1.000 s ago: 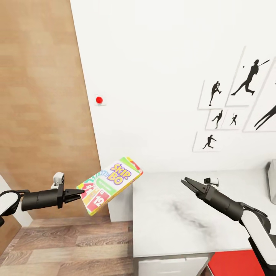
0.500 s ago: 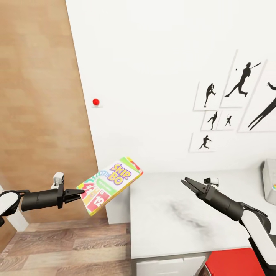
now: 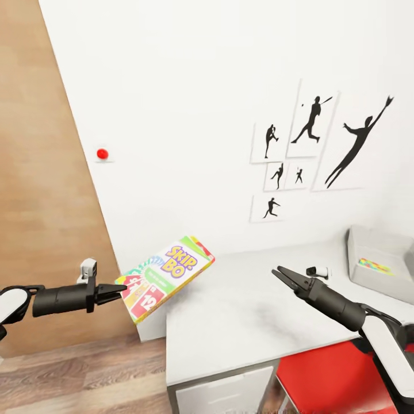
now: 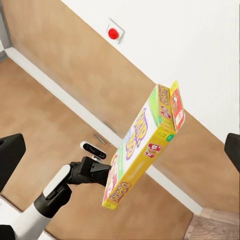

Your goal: Put all the toys in the child's room - the three board games (two on the bed and one on the table), the two jigsaw puzzles on the table, and the tennis ball on the table - inside the toy box on the table in the child's room.

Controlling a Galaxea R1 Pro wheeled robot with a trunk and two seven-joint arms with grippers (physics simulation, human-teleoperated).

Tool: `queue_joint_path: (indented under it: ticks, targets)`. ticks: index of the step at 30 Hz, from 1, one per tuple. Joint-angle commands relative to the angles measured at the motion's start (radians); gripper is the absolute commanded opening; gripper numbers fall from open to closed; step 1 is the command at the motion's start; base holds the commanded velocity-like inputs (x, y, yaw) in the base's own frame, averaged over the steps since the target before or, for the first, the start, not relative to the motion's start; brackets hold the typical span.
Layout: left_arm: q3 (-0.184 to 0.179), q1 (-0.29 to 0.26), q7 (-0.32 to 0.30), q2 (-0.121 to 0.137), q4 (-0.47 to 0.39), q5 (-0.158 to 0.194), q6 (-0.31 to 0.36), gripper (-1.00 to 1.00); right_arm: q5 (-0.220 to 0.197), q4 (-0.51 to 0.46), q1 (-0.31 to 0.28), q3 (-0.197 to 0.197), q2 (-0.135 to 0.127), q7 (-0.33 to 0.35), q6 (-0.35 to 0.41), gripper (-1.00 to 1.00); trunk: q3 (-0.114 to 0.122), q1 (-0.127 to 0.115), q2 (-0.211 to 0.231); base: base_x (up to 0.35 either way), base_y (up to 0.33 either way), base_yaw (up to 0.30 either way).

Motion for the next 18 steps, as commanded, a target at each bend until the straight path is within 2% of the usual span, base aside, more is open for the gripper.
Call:
queue_joint_path:
  ticks: [1,18]
  targets:
    - [-0.002,-0.002,-0.010,0.001,0.000,-0.001,0.001,-1.00,-0.003,0.000,-0.001,-0.001,0.000,0.001,0.005,1.00,-0.002,0.001,-0.003,-0.056,-0.268,-0.277]
    - [-0.002,-0.002,-0.010,0.001,-0.004,-0.002,0.001,-1.00,-0.004,0.003,-0.001,-0.001,0.000,0.002,0.005,1.00,-0.002,0.001,-0.003,-0.006,-0.281,-0.277]
